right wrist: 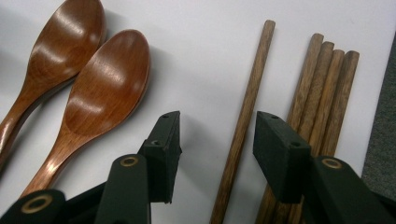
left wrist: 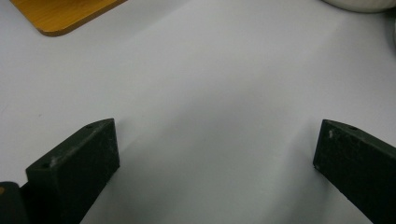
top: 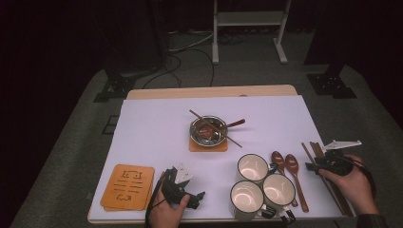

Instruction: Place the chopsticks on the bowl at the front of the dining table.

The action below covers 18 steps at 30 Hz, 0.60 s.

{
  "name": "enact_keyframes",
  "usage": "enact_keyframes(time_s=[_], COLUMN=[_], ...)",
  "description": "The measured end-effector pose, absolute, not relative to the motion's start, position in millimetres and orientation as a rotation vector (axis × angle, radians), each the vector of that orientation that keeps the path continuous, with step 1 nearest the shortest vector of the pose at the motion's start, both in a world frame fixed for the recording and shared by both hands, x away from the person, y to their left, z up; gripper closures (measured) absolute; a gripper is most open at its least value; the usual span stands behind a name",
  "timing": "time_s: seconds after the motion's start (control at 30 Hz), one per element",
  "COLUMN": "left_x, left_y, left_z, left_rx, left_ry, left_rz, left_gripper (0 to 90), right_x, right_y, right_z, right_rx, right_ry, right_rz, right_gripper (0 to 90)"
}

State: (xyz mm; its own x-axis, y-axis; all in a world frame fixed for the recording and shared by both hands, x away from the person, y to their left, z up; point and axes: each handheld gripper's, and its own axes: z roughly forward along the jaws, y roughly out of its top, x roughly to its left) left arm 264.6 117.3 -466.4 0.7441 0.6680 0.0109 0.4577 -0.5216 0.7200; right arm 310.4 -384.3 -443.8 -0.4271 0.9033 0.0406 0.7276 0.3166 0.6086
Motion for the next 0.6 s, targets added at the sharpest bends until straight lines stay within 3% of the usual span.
enact_keyframes(time_s=[0.6], left_x=[264.7], left_y=[117.3], left_z=[-466.4], left_rx=[2.214], left_ry=[0.841], left_rz=[0.372], left_gripper=[0.0], right_x=[293.8], right_y=[-386.0], right_z=[-445.1], right_rx=[1.44], right_ry=[2.265], right_rz=[0.807], right_gripper=[53.9])
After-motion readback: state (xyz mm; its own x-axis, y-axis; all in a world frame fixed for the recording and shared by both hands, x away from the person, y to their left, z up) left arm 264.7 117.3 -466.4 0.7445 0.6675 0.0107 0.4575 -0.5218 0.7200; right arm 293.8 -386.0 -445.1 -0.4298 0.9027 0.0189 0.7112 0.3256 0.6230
